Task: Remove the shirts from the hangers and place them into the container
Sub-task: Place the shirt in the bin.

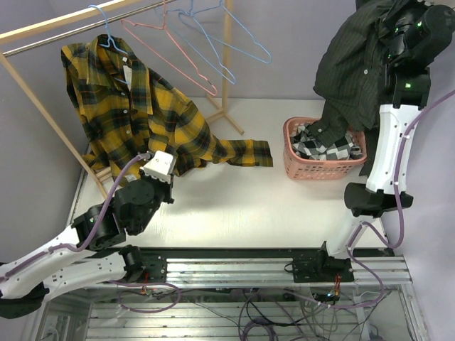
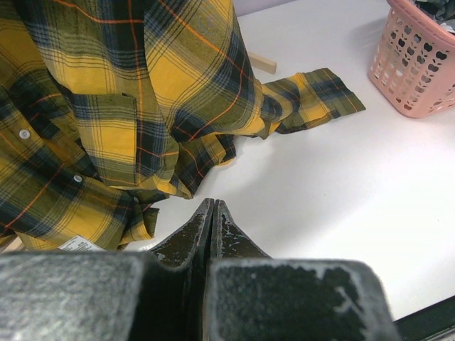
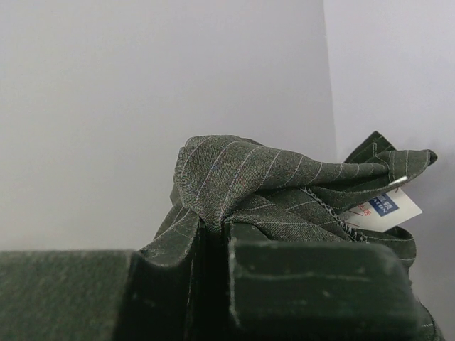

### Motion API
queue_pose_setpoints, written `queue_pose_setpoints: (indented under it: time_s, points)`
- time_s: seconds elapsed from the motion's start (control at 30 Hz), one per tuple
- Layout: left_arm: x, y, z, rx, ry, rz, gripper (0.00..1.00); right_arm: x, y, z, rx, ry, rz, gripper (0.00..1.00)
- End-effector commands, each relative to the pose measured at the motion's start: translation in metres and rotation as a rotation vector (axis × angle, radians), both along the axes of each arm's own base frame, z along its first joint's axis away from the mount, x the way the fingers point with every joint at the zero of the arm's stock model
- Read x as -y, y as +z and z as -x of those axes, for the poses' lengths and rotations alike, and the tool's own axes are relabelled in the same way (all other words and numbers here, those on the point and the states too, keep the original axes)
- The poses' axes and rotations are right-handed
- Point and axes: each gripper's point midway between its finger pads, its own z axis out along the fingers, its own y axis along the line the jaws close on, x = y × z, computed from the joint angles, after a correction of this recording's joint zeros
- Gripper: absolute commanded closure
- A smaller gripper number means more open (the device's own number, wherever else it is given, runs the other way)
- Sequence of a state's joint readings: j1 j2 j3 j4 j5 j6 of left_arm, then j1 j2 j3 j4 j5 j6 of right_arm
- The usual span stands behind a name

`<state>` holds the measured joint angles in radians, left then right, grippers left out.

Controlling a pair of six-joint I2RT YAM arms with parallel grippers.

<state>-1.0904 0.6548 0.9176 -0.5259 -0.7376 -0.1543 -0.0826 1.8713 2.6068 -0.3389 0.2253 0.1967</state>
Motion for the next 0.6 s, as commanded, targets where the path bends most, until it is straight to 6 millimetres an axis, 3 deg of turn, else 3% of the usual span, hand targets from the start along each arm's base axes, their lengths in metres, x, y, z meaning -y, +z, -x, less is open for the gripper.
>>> queue_pose_setpoints:
  time_s: [0.0, 0.27, 0.37, 0.57]
  points:
    - [0.01, 0.003, -0.003, 0.007, -0.001, 0.052, 0.93, -0.027, 0.078, 0.056, 0.271, 0.148, -0.002, 1.0]
    - [0.012, -0.004, -0.002, -0.019, 0.0, 0.071, 0.93, -0.047, 0.086, 0.056, 0.316, 0.272, -0.02, 1.0]
    - [0.009, -0.007, 0.0, -0.027, 0.003, 0.081, 0.93, -0.047, 0.086, 0.059, 0.317, 0.272, -0.013, 1.0]
    - [0.007, -0.012, 0.003, -0.04, 0.008, 0.105, 0.93, -0.045, 0.107, 0.072, 0.403, 0.263, -0.014, 1.0]
